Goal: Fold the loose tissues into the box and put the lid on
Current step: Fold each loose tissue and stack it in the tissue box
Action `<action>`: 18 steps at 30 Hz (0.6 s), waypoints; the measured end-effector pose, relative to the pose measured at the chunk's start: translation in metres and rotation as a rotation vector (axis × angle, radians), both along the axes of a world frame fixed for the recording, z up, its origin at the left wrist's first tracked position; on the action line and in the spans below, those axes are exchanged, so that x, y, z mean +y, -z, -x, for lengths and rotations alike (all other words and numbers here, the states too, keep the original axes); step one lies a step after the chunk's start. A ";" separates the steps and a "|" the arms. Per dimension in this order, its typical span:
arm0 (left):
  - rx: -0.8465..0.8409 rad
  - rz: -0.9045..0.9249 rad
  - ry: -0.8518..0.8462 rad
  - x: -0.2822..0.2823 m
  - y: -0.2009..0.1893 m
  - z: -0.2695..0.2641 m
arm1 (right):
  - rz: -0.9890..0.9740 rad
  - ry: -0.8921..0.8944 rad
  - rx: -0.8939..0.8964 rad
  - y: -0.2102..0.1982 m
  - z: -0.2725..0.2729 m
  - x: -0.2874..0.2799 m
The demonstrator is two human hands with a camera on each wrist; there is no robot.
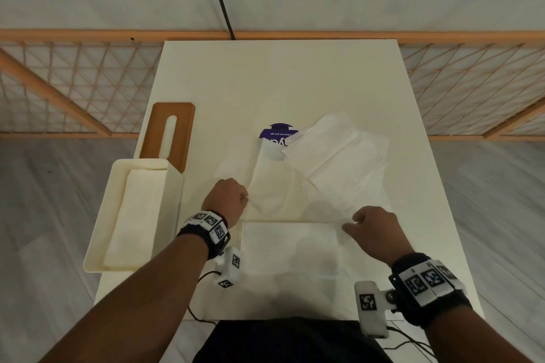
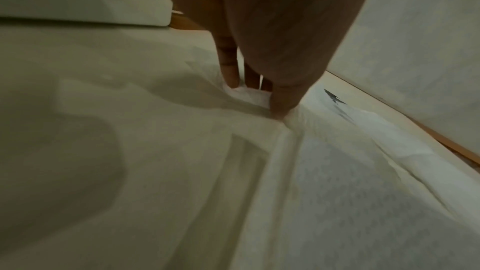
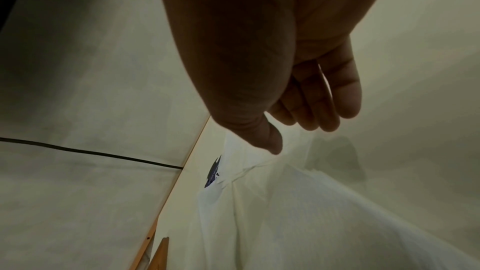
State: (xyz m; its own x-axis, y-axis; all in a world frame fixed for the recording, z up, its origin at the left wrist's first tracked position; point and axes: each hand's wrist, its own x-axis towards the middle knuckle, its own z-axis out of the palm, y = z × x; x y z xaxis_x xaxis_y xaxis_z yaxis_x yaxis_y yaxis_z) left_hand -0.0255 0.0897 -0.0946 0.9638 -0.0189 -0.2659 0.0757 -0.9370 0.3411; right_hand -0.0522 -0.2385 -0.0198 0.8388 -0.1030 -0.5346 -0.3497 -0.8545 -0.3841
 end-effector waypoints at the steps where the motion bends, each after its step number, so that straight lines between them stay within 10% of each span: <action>1: -0.018 0.025 -0.037 0.000 -0.005 0.002 | -0.019 -0.010 -0.011 -0.003 -0.002 0.002; 7: -0.213 0.389 -0.331 0.001 -0.081 0.005 | -0.343 -0.029 -0.139 -0.026 -0.022 0.027; 14: 0.181 1.570 -0.676 0.011 -0.183 0.034 | -0.999 0.112 0.169 -0.039 -0.034 0.076; 18: 0.261 1.761 -0.665 0.015 -0.193 0.052 | -1.280 0.170 0.377 -0.043 -0.033 0.105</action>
State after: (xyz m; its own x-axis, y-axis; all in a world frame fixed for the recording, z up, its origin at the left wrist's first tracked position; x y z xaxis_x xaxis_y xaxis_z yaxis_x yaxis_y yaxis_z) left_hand -0.0778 0.1044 0.0988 0.8727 -0.0875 -0.4803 0.4274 0.6126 0.6648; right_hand -0.0190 -0.1333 0.0235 0.6474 0.5515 -0.5260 -0.6749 0.0942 -0.7319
